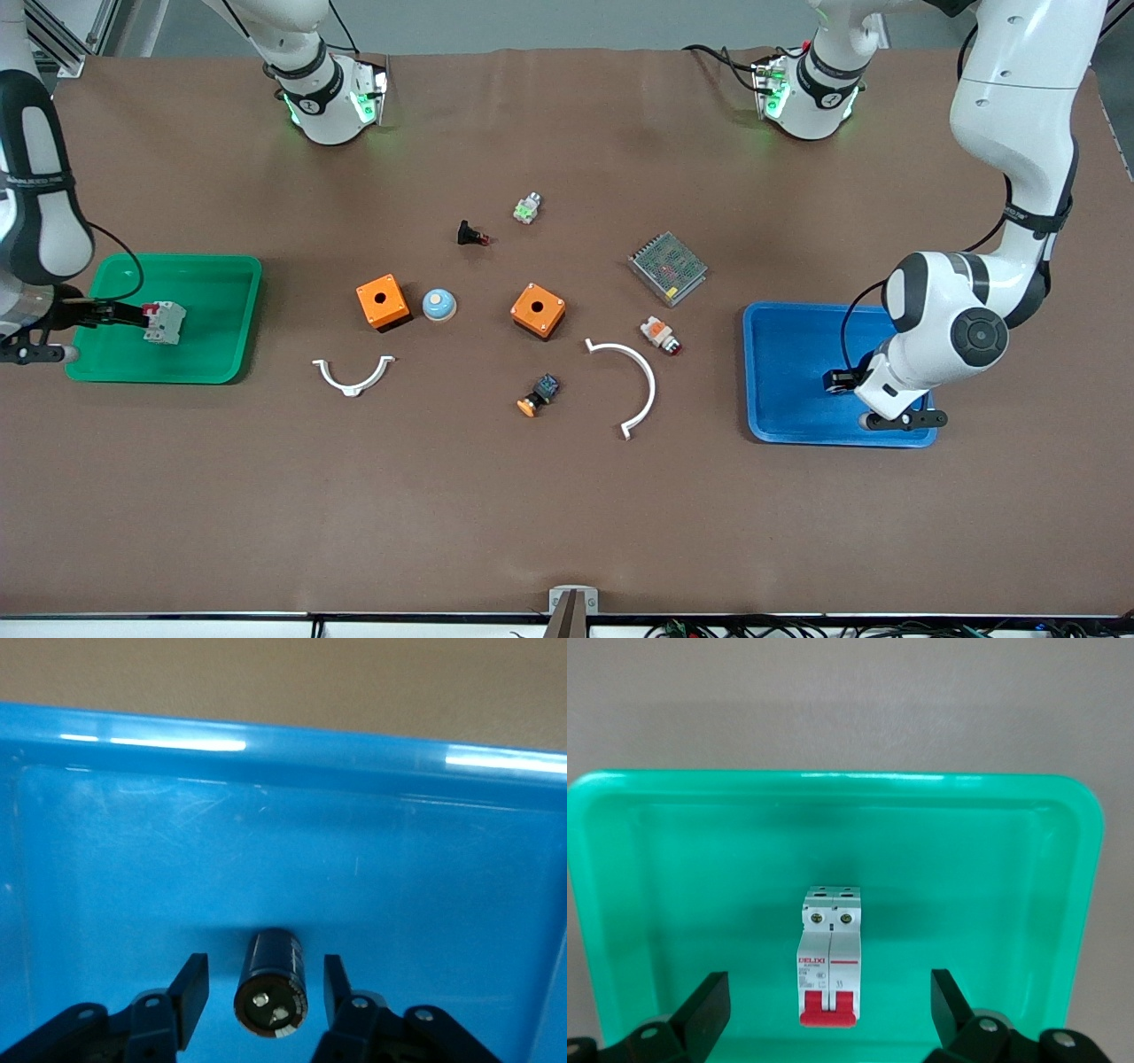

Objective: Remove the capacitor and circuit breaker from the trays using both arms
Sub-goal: 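Grasp the black capacitor with the left gripper while the right gripper grasps the breaker, then lift the capacitor with the left gripper while the right gripper lifts the breaker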

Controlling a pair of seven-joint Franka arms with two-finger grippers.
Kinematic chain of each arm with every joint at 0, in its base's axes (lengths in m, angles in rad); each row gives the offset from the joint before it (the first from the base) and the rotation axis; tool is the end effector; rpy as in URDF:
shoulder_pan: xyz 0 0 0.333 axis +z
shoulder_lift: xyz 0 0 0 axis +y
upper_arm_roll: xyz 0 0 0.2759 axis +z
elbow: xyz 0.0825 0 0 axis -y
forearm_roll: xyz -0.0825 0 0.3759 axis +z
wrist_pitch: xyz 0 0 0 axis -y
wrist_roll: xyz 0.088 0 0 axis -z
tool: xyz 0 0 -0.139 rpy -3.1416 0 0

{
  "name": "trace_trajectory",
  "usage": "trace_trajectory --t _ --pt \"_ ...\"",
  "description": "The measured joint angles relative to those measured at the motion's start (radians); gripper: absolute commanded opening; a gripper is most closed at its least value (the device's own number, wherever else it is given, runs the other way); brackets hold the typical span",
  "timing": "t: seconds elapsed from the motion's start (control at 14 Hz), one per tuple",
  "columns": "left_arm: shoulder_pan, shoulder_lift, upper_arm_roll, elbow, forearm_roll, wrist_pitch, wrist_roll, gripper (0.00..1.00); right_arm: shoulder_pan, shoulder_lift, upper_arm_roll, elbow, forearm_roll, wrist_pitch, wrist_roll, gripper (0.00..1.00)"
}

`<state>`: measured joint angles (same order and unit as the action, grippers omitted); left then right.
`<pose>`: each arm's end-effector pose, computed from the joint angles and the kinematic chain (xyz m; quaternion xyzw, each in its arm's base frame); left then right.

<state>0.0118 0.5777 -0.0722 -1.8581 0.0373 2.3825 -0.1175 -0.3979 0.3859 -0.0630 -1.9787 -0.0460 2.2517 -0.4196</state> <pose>0.6061 -0.0358 0.1438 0.9994 0.0200 -0.0263 0.0051 0.5133 -0.2582 0.1999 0.9980 -0.0035 -0.0632 0.0023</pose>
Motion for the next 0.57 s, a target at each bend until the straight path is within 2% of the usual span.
trace_trajectory --t 0.07,0.14,0.21,0.29,0.36,0.57 --pt "0.0 0.003 0.0 -0.004 0.0 0.003 0.0 0.46 -0.002 0.001 0.0 -0.025 0.0 0.027 -0.001 1.0" --pt "0.0 0.004 0.0 -0.008 0.0 0.005 0.0 0.33 -0.004 0.003 0.0 -0.043 0.0 0.047 -0.001 1.0" --pt "0.0 0.004 0.0 -0.012 0.0 0.005 0.0 0.16 -0.006 0.007 0.0 -0.056 0.0 0.065 -0.001 1.0" --pt "0.0 0.004 0.0 -0.014 0.0 0.005 0.0 0.05 -0.007 0.014 0.0 -0.064 0.0 0.08 -0.001 1.0" --pt "0.0 0.003 -0.001 -0.014 0.0 0.005 0.0 0.01 -0.009 0.022 0.0 -0.068 0.0 0.092 -0.001 0.96" --pt "-0.001 -0.018 -0.005 -0.011 0.0 -0.001 -0.005 0.0 -0.016 0.042 0.0 -0.073 0.0 0.109 -0.026 0.66"
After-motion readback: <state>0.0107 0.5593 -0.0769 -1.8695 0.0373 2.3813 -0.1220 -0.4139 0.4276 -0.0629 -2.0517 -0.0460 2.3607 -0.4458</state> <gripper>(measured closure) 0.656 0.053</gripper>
